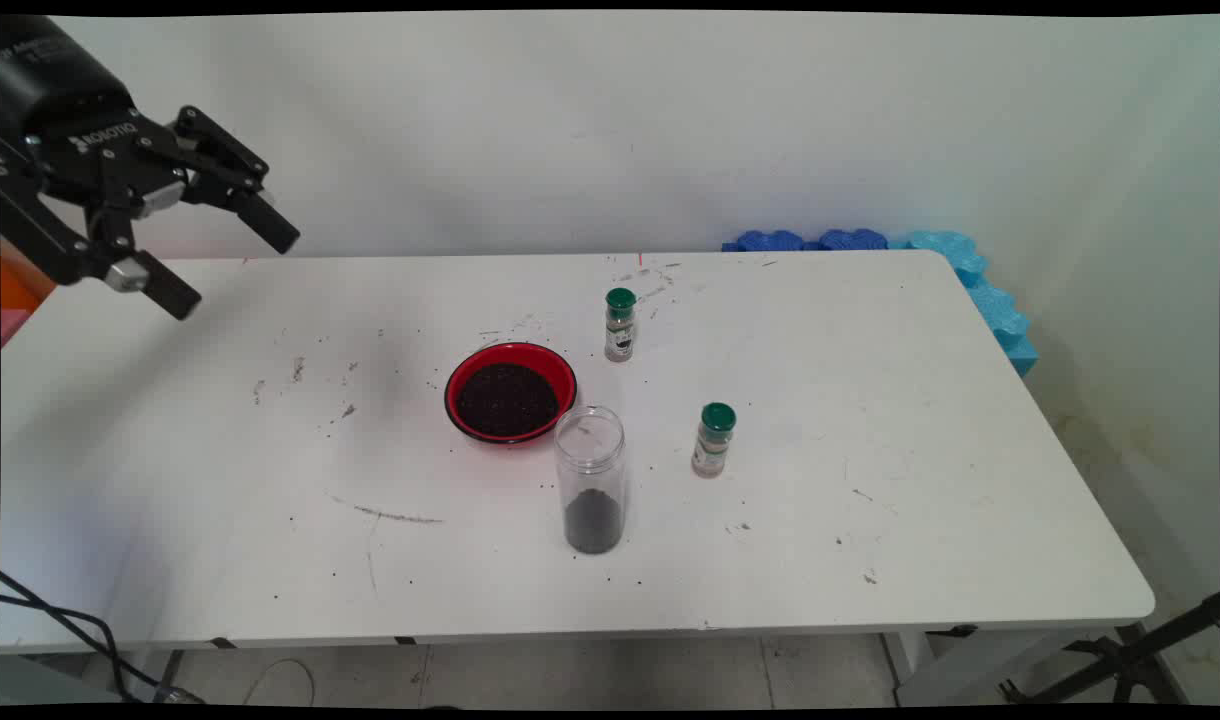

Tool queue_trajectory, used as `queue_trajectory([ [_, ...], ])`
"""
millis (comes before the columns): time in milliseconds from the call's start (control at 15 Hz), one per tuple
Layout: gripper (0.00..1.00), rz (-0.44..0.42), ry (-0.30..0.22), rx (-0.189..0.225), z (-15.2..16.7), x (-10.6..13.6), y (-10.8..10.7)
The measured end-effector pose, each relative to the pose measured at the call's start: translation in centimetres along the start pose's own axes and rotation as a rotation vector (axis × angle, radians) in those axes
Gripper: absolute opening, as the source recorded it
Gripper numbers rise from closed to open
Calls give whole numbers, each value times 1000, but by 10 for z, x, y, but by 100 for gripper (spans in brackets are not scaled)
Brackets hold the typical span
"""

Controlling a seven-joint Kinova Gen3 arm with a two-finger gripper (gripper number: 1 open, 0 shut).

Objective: Pick up the black seasoning powder from the table

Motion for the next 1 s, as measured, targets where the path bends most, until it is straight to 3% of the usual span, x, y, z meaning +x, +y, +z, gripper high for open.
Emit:
queue_trajectory([
  [467,100,-40,-10,37,22,-12,5],
  [1000,100,-156,-16,163,85,-47,17],
])
